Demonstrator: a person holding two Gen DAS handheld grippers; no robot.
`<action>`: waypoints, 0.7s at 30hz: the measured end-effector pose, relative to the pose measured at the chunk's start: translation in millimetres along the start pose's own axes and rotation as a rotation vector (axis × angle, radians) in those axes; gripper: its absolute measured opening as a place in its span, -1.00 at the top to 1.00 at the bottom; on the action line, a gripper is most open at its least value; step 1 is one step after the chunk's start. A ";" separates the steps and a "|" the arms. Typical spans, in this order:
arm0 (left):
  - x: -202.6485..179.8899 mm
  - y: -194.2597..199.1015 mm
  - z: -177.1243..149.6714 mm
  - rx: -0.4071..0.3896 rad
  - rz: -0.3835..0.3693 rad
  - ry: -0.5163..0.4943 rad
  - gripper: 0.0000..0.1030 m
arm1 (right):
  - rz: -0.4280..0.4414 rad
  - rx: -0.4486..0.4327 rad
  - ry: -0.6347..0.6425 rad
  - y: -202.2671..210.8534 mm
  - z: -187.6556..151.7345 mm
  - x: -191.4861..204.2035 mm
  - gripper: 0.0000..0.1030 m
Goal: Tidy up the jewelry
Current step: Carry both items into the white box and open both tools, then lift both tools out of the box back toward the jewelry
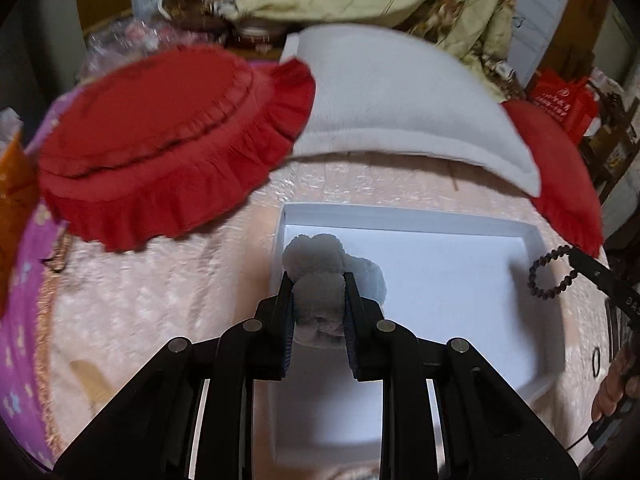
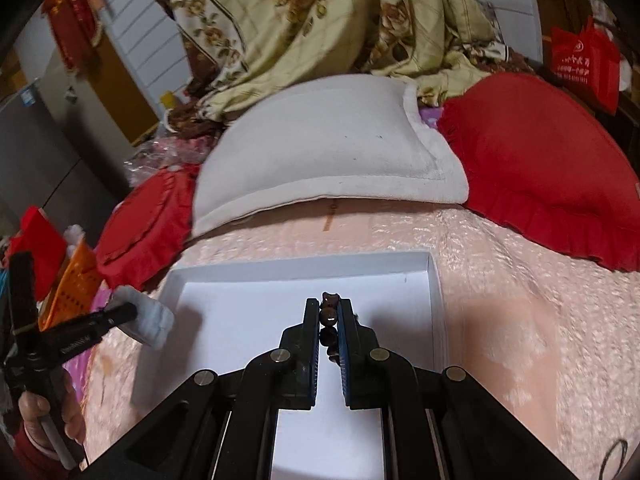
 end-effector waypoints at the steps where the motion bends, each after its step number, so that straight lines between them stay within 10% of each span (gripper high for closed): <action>1: 2.4 -10.2 3.2 0.008 0.009 0.003 0.61 | -0.002 0.004 -0.006 -5.7 2.5 -1.5 0.84; 14: 19.7 -47.9 13.8 0.019 -0.006 0.046 0.27 | -0.066 0.085 -0.055 -60.1 -8.8 -35.5 0.84; 21: 14.1 -34.8 7.0 0.024 -0.027 0.055 0.15 | -0.073 0.042 -0.086 -40.4 -6.7 -42.5 0.19</action>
Point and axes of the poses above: each gripper's, at about its wrist camera, not at the fingertips, and y roughly against the way its jaws point, x to its left, z to its top, the point moved 4 cm from there along -y, roughly the way its jaws point, and after that the axes turned 13 degrees about -z, right-handed, at the moved point
